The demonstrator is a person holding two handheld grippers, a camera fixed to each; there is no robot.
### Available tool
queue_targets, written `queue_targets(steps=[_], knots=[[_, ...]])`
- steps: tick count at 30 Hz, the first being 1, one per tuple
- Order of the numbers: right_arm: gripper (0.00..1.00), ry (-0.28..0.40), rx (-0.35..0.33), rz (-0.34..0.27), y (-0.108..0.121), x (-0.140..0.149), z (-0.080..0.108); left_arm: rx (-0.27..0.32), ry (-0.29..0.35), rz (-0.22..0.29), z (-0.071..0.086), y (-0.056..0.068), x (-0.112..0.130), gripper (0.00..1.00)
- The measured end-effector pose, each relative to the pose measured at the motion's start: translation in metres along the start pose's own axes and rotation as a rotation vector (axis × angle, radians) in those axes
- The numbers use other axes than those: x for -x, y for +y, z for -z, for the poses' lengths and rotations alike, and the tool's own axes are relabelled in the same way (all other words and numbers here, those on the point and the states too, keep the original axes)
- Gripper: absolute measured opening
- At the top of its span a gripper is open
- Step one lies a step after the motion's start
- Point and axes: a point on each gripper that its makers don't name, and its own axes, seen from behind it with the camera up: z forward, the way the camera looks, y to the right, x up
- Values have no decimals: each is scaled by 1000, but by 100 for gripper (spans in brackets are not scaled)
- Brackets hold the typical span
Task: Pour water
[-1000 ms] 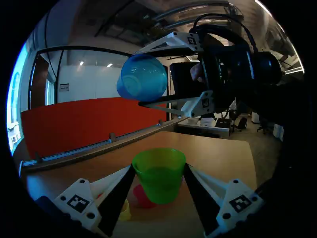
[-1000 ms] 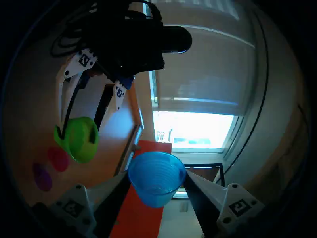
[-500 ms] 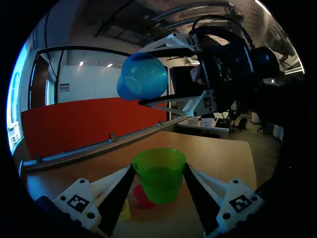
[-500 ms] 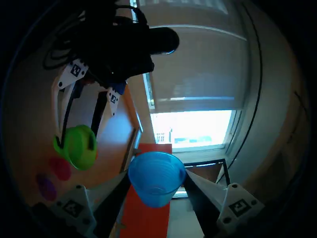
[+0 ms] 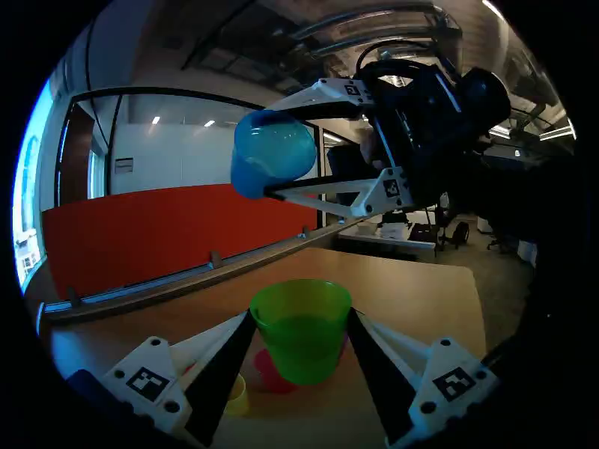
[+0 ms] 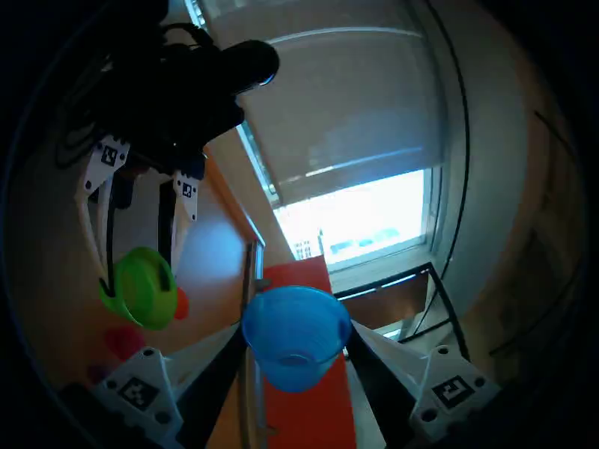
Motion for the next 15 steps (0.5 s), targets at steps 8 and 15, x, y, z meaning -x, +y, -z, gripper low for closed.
queue_targets(steps=[8, 15], knots=[[91, 5, -13, -189, -11, 6, 5, -11, -3, 1, 1, -3, 1, 86], [91, -9, -28, -362, -18, 13, 8, -22, 0, 2, 2, -5, 1, 86]])
